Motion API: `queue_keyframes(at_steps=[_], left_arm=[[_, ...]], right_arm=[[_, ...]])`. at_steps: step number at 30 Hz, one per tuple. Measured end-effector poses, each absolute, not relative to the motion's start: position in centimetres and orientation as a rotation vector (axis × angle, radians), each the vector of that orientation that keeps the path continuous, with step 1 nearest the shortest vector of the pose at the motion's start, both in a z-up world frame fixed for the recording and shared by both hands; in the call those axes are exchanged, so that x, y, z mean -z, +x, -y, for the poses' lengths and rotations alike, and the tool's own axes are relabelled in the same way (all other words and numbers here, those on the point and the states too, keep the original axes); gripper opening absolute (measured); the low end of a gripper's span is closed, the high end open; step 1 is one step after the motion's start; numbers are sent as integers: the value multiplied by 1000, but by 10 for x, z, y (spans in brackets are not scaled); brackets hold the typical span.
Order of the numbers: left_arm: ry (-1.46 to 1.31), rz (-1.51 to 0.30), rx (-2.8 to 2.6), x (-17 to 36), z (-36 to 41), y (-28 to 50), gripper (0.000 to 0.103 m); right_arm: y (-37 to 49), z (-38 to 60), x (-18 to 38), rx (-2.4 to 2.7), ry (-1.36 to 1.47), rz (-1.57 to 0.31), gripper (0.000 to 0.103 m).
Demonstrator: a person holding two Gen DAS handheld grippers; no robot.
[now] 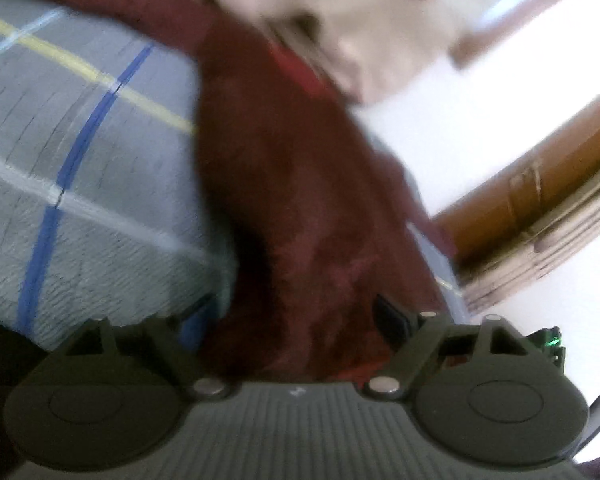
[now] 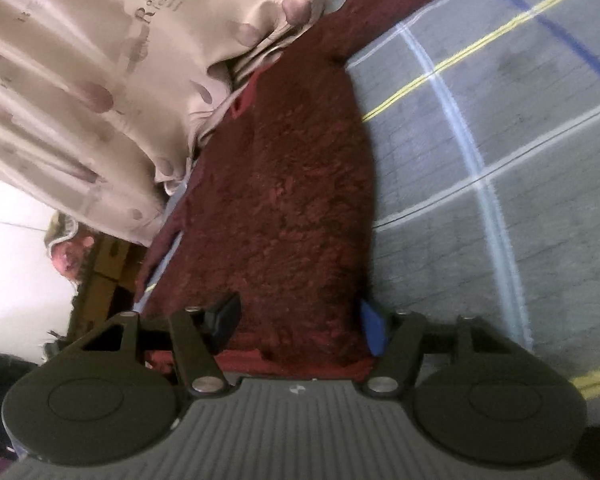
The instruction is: Fold small clothes
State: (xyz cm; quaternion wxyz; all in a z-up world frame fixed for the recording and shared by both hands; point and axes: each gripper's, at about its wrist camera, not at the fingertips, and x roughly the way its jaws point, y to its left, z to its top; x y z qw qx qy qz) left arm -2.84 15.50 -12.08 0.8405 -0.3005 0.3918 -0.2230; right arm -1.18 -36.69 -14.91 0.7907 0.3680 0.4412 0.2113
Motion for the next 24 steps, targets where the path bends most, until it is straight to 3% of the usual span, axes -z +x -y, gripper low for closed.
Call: queue_keyframes(at_steps=[1,2,3,13,16,19,23,24], left_arm=[[-609,-833,475,118,-153,-28,46],[-604,-855,477,119,-152,-26,19],[-622,-889,456,122,-155,-25,8],[-510,-809,484,39,-164,-52,8],[-432,-916,444,65,-158,-49,9],[-503,-970,393,101,-164,-47,13],[-627,-869,329,93,-187,-63,39],[-629,-819,301,85,-195,-70,55]], right_arm=[[-9,364,151,-452,785,-962,21],[-7,359,154,-449,773,-984,17],[-7,357,156,-444,768,-988,16],[-31,385,98,-465,828,-876,14],[-33,386,93,-469,817,-918,14],[-31,378,123,-437,804,-1005,14],[-29,380,159,-398,849,-1040,22],[-31,383,159,-398,876,-1027,23]])
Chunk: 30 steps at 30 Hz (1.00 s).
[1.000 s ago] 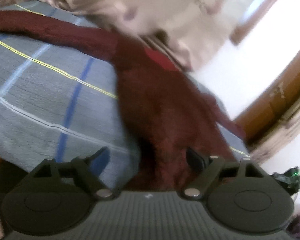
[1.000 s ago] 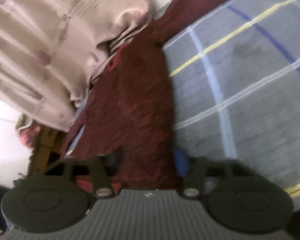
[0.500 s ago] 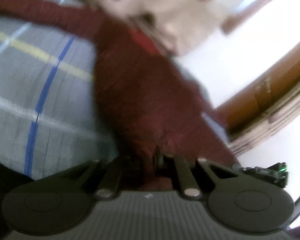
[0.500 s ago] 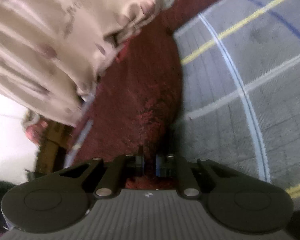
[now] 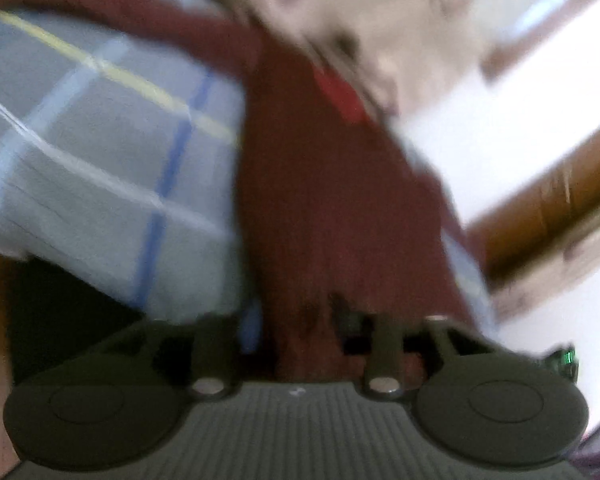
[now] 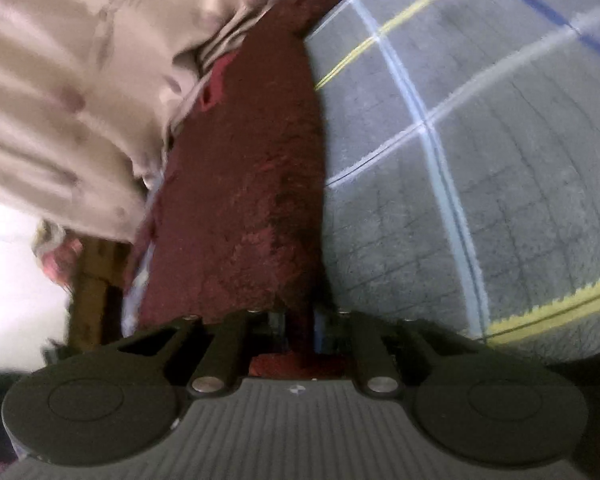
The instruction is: Fold small clothes
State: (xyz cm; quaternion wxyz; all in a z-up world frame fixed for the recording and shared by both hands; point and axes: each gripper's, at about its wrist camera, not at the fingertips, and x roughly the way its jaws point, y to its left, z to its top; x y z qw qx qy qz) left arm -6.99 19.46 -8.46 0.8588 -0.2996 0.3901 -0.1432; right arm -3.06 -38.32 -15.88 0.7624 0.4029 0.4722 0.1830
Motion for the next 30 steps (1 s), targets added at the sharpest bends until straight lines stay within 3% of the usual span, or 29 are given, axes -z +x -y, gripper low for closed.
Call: queue_keyframes(at_steps=[1,2,4,8,14,18,30], left_arm=[[-631,-737,265,71,-202,-80,68],[-633,-660,243,58,-207,-86,74],[-590,-555,205,33,-204,-89,94],[-458,-517,224,10,-167,-59,95],[-494,-487,266,30,-118,-3,95],[-482,-463,215,48,-96,24,95],[-393,-605,16,102,-82,62,95]], right_arm=[[-32,386,156,-403,884,-1009,31],[-36,391,149,-406,873,-978,38],[-39,398,134,-418,859,-925,41],[-30,429,99,-377,851,-771,56],[8,503,101,-167,1014,-575,57],[39,558,103,-4,974,-502,57],[160,681,151,254,1042,-480,57]])
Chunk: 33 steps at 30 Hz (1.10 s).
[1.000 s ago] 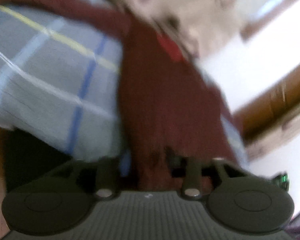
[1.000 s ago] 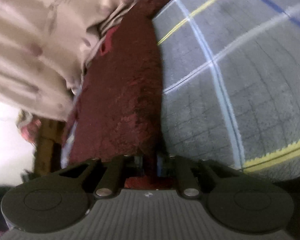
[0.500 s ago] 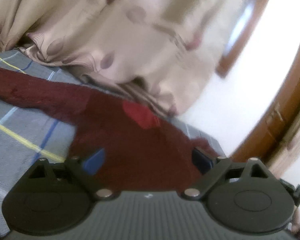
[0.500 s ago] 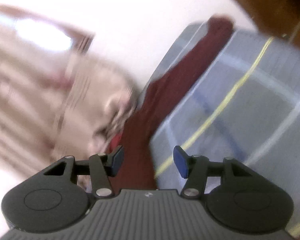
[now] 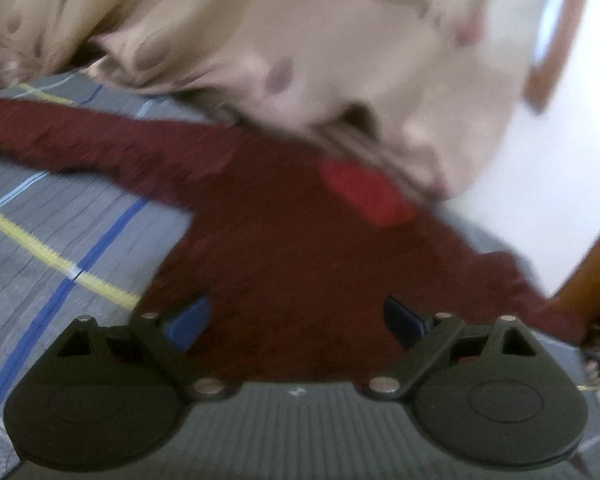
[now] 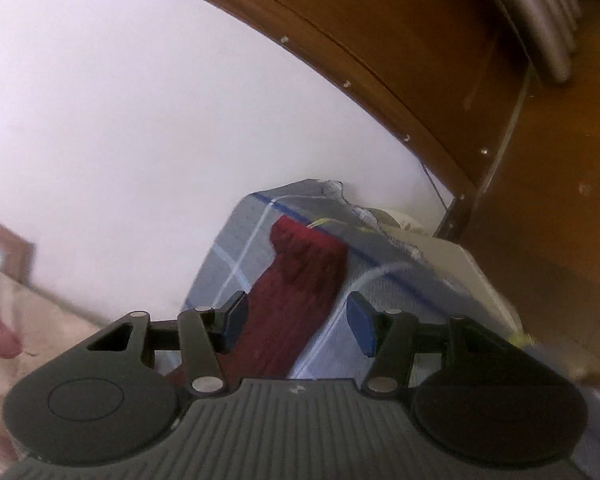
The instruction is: Fold small clothes
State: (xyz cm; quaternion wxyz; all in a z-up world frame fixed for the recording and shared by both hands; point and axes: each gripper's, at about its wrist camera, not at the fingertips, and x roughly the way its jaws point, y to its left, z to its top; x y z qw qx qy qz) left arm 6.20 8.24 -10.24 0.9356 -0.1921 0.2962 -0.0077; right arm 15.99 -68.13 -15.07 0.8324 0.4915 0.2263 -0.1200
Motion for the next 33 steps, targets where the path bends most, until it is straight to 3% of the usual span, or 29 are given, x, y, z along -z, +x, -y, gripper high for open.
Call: queue_keyframes(at_steps=[8,9,10,11,13,18,24,33], left_arm=[[-276,-592,-14,104,-68,60,99],[-276,-589,-9,102,-68,60,99],[-282,-585,-3,100,-69,59,99],[-303,-578,12,97,-71,57,99],[-368,-553,73,90,-81,50,99],[-509,-518,116,76,-108,42,99],[-427,-460,88,65,-116,30,99],[-410,-454,107,56,-128,11,99]], right_arm=[[212,682,168,293,968,-506,56],[216,682,167,293,962,-514,52],[221,683,166,292,954,-528,26],[225,684,165,309,932,-562,16],[228,683,161,339,894,-593,15],[201,682,121,368,893,-394,15],[193,674,87,345,819,-412,15],[215,559,22,75,704,-346,15]])
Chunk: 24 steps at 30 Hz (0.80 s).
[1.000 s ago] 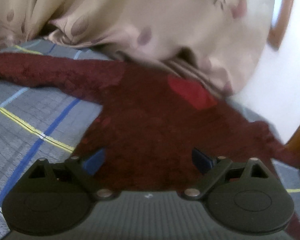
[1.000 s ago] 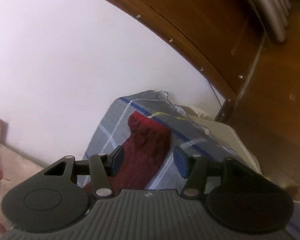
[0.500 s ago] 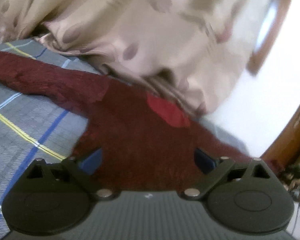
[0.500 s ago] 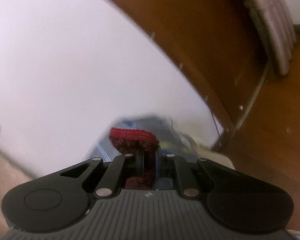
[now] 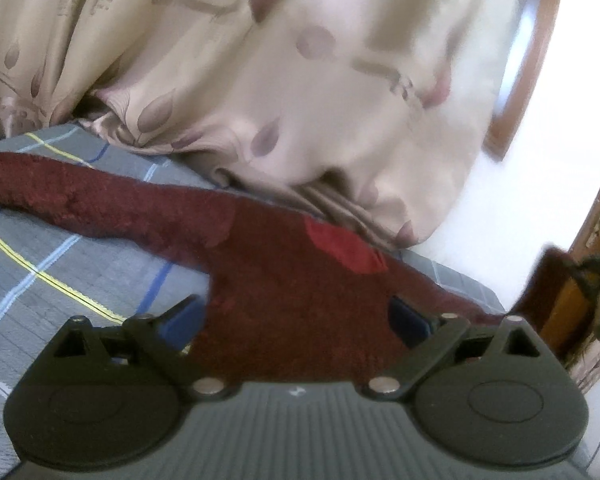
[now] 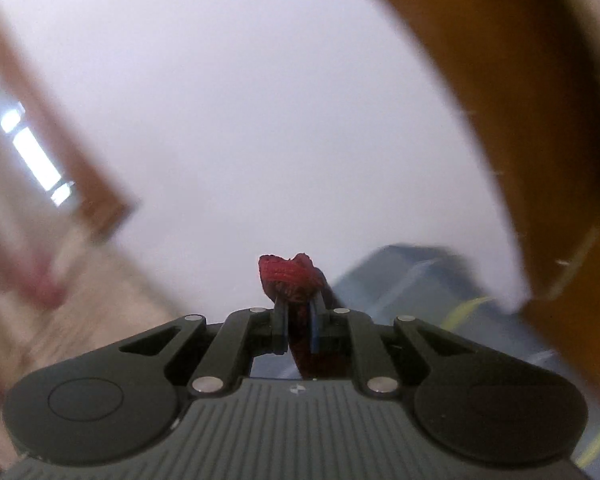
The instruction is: Fold small clothes
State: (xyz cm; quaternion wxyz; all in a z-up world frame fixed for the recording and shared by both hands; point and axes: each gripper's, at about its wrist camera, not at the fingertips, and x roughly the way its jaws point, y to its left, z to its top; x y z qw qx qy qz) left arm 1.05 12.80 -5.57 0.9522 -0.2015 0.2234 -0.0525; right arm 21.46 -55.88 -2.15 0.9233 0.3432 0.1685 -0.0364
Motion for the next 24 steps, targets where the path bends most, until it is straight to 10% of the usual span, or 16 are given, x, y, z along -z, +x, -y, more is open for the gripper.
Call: queue_keyframes(at_steps=[24], left_arm=[[-506,-518,156,70,-167,-15,99]], right_arm=[[267,158,98,-415,597,-646,15]])
